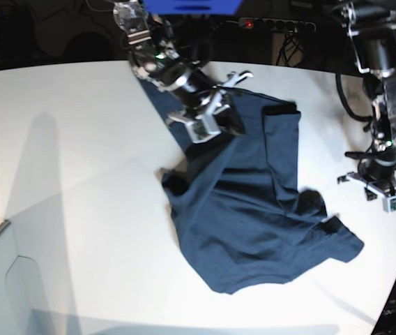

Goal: Layout the t-shirt on the table in an organized manner, then fold the t-shirt properly
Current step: 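Lift the shirt with both grippers and pull it toward the robot, then regrasp the shirt edges with both grippers and spread them apart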

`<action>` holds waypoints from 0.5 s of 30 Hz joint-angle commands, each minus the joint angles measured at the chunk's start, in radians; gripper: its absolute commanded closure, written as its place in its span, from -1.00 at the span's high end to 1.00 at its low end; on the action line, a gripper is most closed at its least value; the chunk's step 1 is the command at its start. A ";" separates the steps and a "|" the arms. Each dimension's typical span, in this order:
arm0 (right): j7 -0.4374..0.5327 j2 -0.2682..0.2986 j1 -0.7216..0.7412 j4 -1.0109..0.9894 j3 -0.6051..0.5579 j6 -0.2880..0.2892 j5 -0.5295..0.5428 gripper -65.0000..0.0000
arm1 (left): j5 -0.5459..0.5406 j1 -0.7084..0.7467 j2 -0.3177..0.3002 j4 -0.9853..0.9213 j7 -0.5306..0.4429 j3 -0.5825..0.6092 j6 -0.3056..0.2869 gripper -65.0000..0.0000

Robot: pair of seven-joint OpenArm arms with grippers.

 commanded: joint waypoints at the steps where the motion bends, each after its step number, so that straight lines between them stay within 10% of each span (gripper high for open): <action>1: 0.034 -0.013 0.030 0.019 -0.025 -0.027 0.016 -1.00 | -0.003 0.012 -0.005 0.063 -0.026 -0.015 -0.006 -0.99; 5: 0.034 -0.013 0.061 0.019 -0.048 -0.122 0.016 -1.00 | -0.005 0.141 0.058 0.227 -0.026 -0.026 -0.006 -0.99; 15: -0.084 0.085 0.098 0.049 -0.016 -0.122 0.018 -0.87 | -0.005 0.307 0.342 0.330 -0.026 -0.009 -0.006 -0.98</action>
